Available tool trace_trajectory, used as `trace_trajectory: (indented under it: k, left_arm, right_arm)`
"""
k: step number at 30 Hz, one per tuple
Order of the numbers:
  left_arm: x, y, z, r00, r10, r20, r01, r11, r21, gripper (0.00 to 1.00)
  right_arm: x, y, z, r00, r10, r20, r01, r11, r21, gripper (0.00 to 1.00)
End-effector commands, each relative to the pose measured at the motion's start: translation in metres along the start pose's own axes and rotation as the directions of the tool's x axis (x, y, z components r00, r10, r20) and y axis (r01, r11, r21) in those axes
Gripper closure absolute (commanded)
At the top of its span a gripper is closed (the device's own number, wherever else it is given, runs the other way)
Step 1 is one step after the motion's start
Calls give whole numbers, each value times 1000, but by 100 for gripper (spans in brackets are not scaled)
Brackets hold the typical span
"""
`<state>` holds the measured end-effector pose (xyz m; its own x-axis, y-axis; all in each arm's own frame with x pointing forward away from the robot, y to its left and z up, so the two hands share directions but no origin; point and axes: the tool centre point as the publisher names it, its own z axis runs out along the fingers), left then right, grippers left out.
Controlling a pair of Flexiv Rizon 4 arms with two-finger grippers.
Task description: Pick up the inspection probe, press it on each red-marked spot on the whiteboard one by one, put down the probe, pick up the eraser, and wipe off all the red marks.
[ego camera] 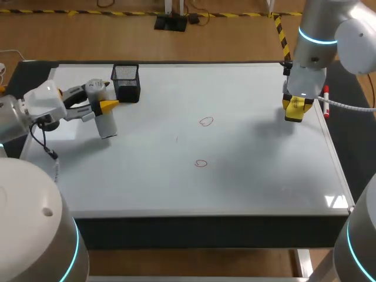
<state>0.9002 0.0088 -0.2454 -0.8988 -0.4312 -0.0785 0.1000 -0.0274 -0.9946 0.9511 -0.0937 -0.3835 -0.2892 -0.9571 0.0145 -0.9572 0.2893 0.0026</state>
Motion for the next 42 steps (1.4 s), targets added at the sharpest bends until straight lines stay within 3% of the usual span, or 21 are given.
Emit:
trace_trajectory:
  k: [1,8,28,42]
  left_arm:
    - [0,-2,0,1000,-2,0,2,1000,-4,100]
    - [0,-2,0,1000,-2,0,2,1000,-4,100]
    - [0,-2,0,1000,-2,0,2,1000,-4,100]
    - [0,-2,0,1000,-2,0,2,1000,-4,100]
  right_arm:
    - [-14,7,-6,1000,-24,-9,24,1000,16,100]
    - [-55,26,-12,997,-78,-16,79,997,21,100]
    - [-198,79,-5,968,-248,26,248,969,16,100]
    - [-274,100,5,946,-324,6,324,946,31,100]
